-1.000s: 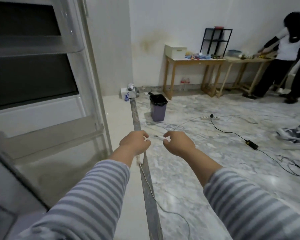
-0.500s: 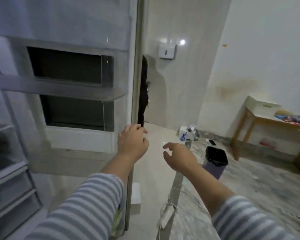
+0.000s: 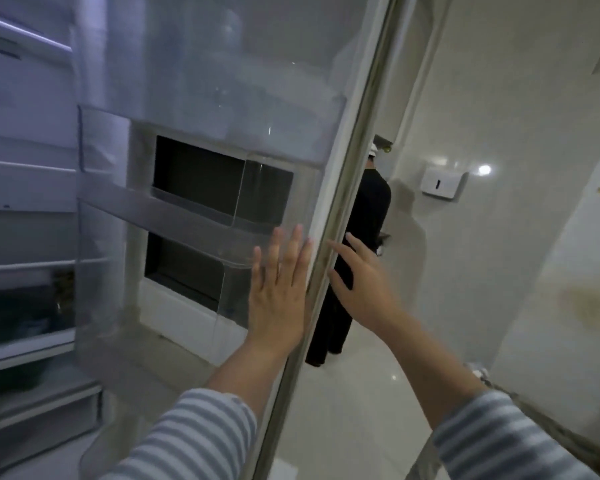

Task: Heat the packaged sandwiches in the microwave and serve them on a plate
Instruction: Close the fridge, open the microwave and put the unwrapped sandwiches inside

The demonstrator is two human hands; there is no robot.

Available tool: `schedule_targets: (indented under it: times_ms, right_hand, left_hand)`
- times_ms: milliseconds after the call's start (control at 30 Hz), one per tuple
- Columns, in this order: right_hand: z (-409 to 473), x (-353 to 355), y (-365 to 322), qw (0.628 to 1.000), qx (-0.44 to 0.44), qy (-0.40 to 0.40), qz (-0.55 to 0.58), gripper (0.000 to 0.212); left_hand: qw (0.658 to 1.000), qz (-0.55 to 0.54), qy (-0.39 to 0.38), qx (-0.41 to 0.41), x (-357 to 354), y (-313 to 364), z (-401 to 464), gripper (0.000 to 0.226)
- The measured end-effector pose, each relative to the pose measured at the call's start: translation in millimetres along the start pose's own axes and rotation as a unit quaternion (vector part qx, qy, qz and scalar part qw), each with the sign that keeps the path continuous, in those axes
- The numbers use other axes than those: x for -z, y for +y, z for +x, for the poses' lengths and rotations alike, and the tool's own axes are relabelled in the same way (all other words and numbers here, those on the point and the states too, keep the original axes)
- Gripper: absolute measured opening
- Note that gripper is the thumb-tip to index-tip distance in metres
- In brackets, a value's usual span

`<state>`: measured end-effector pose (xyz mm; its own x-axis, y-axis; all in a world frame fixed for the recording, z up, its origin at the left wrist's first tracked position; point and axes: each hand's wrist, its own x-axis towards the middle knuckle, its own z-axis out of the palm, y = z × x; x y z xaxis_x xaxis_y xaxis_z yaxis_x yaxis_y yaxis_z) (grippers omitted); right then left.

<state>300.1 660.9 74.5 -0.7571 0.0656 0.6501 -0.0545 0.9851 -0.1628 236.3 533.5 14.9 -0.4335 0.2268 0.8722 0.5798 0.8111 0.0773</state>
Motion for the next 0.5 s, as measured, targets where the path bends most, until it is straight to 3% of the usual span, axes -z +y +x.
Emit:
schedule_targets:
  times_ms: [167, 333, 500]
  right_hand:
    - [55, -19, 24, 0.975, 0.194, 0.076, -0.082, 0.057]
    - [89, -41, 43, 0.945, 0.288, 0.113, -0.105, 0.073]
    - [95, -54, 42, 0.928, 0.314, 0.16, -0.121, 0.073]
  left_hand:
    - [0.993, 0.09, 0.048, 0.065, -22, 3, 1, 0.102]
    - [0.971, 0.199, 0.058, 0.117, -31, 7, 5, 0.114]
    - [0.96, 0.249, 0.047, 0.121, -29, 4, 6, 0.118]
